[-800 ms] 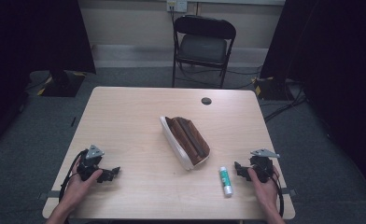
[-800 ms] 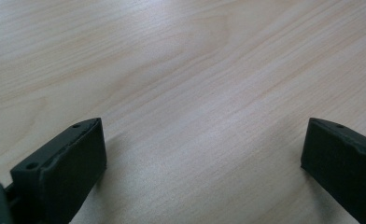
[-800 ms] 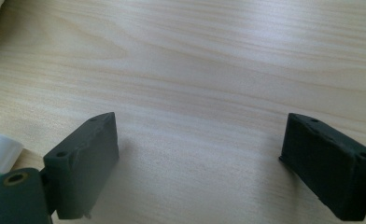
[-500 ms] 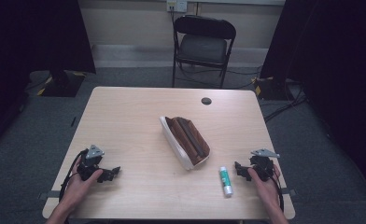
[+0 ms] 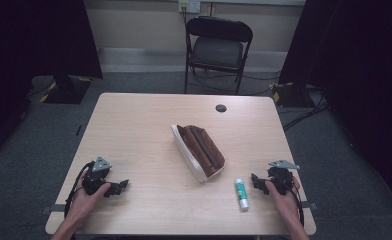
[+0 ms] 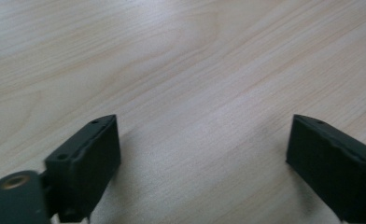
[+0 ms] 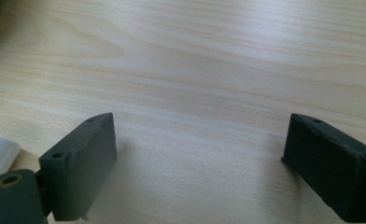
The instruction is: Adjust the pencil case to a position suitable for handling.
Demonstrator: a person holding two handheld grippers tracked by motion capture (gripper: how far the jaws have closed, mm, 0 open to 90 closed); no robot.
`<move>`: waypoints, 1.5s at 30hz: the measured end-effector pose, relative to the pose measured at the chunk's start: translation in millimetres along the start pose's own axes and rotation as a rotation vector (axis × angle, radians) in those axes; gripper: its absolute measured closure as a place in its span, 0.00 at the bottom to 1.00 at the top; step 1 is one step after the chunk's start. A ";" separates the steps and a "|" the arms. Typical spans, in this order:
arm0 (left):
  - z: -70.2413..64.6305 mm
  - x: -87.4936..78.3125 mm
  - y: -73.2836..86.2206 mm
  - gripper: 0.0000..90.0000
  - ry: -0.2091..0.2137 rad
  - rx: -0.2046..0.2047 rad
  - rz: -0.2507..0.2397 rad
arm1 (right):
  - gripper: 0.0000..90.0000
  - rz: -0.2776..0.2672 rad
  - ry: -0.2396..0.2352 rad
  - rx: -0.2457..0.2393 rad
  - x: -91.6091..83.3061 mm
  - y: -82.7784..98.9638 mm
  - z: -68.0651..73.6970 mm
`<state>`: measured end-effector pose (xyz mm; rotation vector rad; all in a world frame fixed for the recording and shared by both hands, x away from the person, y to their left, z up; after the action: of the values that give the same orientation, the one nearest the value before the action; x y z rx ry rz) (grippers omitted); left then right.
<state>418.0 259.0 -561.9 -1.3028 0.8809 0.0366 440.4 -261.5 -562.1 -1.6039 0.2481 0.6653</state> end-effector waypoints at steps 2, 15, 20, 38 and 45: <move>-0.6 -2.0 -0.7 0.19 0.000 0.003 0.014 | 0.10 0.000 0.000 0.000 0.0 0.0 0.0; -21.7 -6.1 -12.8 0.22 0.053 0.056 -0.029 | 0.10 -0.002 -0.004 -0.005 0.5 -0.4 -0.1; -28.4 -6.9 -19.0 0.23 0.060 0.055 -0.055 | 0.14 -0.006 -0.028 -0.021 0.7 -1.3 1.1; -23.3 7.7 -5.5 0.16 0.078 0.056 -0.019 | 0.49 -0.174 -0.305 -0.125 -36.2 -48.6 68.8; -20.3 9.9 -4.4 0.09 0.067 0.048 -0.037 | 0.57 -0.173 -0.441 -0.183 -40.8 -56.7 108.1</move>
<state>416.0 236.1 -564.0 -1.2807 0.9091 -0.0567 408.0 -157.4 -493.6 -1.5831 -0.2790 0.9041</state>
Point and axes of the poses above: each handheld gripper's, and its own axes: x roughly forward along the jaws, y roughly out of its underside, z roughly to its left, the point moved 9 cm from there along x, roughly forward along the jaws, and after that the axes turned 10 degrees about -z, right-handed, at the moved point
